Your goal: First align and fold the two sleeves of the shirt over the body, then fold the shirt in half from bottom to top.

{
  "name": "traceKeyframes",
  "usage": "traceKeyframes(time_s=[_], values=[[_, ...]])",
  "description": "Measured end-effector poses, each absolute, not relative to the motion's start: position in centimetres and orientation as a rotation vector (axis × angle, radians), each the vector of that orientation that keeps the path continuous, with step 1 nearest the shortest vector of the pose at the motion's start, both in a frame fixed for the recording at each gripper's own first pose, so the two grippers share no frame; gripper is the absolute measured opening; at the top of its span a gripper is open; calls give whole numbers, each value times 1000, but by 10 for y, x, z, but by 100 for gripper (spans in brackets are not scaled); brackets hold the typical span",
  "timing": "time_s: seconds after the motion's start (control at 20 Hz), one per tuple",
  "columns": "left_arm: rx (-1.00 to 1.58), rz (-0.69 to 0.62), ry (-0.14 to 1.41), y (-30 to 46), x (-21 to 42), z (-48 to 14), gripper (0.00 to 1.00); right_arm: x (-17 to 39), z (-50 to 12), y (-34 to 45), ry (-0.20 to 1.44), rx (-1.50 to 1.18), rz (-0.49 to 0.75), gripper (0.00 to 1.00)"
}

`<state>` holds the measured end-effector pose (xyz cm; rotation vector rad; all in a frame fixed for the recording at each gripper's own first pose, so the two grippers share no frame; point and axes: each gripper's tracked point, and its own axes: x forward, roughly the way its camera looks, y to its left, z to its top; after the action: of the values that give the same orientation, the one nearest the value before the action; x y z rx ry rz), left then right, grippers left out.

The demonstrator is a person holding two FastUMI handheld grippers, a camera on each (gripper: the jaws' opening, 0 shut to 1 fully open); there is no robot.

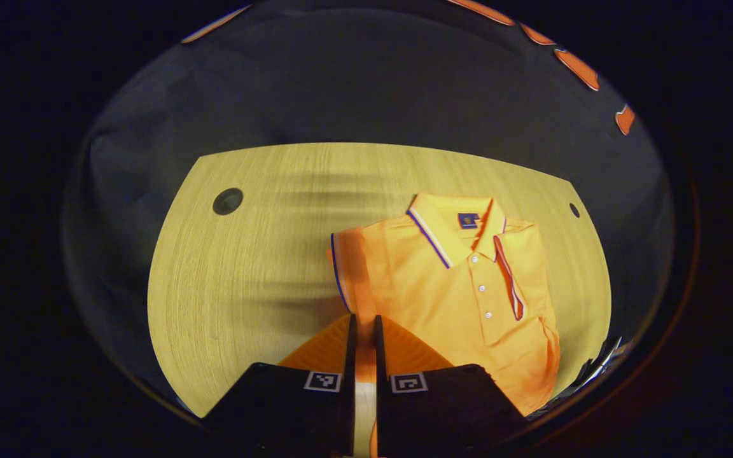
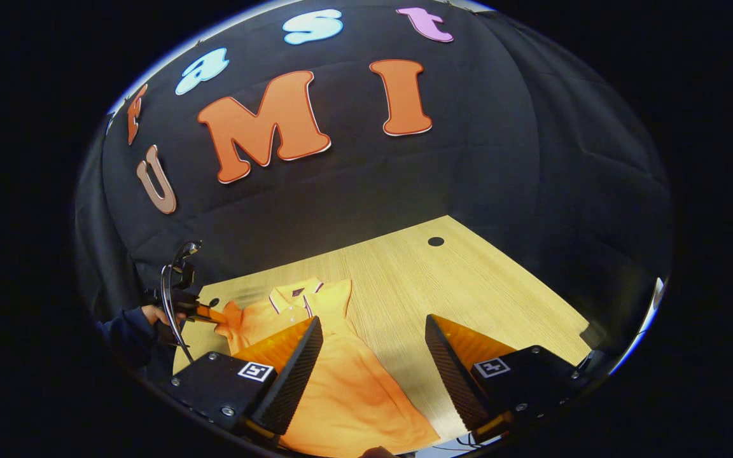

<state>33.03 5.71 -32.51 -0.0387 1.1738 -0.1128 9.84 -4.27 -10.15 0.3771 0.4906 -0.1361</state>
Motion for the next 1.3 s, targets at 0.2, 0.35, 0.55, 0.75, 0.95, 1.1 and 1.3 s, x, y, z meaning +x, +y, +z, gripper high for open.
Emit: traceKeyframes(time_s=[0.2,0.35,0.55,0.75,0.95,1.1,1.3], values=[[-4,-203,1152,6,335,-309,14,96,-100,-48,482,380,-141,98],[-52,-336,1113,-47,334,-297,20,92,-101,-50,484,387,-149,98],[-26,-407,1066,-61,323,-289,60,86,-101,-46,479,372,-156,99],[8,-375,963,-43,310,-272,81,84,-94,-41,419,319,-179,98],[-8,-278,798,-19,285,-237,98,87,-70,-32,277,195,-126,98],[-16,-210,666,-7,256,-197,97,89,-60,-20,232,164,-38,99],[-24,-118,435,1,219,-134,97,78,-56,-16,184,128,66,99]])
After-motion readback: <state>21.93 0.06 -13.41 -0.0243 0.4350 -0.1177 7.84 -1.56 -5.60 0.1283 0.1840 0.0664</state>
